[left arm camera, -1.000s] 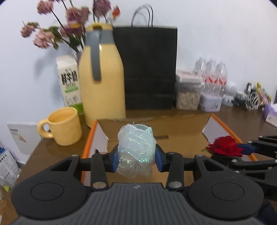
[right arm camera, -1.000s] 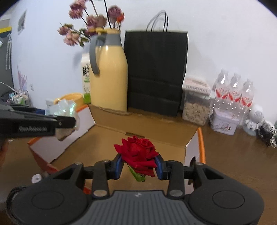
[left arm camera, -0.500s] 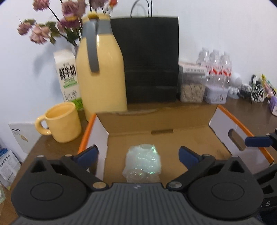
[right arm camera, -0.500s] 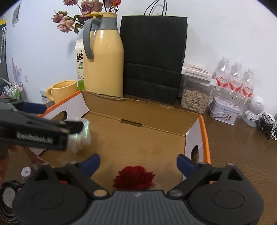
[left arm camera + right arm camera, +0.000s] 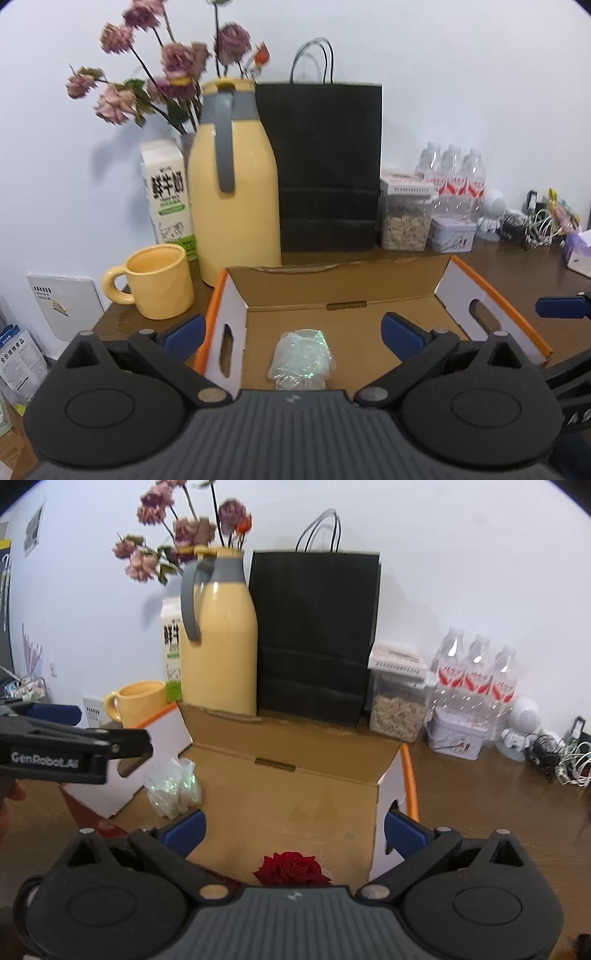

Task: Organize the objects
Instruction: 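Drop the rose and plastic bag into the cardboard box with both tools, then grasp the navy case with the right tool while the left tool grasps the braided cable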

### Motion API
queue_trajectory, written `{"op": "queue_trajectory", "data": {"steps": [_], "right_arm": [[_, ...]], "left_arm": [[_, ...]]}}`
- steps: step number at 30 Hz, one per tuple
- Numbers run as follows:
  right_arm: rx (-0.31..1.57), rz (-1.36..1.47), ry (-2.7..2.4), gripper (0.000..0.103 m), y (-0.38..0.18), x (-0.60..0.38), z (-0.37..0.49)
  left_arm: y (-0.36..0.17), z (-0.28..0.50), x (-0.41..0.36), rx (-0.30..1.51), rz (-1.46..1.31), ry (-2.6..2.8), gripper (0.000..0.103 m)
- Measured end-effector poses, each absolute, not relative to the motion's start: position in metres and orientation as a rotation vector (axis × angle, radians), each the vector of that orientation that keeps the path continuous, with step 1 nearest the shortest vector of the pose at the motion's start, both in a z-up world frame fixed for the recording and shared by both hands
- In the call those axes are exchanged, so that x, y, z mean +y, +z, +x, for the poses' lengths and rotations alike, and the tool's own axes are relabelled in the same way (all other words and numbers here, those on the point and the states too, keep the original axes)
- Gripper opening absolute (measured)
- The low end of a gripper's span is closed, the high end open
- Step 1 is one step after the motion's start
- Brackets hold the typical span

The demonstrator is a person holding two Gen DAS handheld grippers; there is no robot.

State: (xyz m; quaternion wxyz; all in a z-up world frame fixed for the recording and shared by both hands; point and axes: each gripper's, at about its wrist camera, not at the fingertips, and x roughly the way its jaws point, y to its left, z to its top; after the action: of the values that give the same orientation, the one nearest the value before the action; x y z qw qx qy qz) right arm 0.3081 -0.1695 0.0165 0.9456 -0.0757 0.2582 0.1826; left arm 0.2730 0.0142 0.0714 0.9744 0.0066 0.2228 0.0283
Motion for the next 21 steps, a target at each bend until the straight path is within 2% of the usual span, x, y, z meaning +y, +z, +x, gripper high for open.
{"op": "queue_trajectory", "data": {"steps": [10, 21], "right_arm": [[0.474, -0.165, 0.330, 0.103, 0.023, -0.203, 0.241], [0.569, -0.088, 0.271, 0.103, -0.012, -0.221, 0.205]], "left_arm": [[0.071, 0.202, 0.043, 0.382, 0.016, 0.110, 0.103], [0.029, 0.157, 0.058, 0.525, -0.008, 0.143, 0.103]]}}
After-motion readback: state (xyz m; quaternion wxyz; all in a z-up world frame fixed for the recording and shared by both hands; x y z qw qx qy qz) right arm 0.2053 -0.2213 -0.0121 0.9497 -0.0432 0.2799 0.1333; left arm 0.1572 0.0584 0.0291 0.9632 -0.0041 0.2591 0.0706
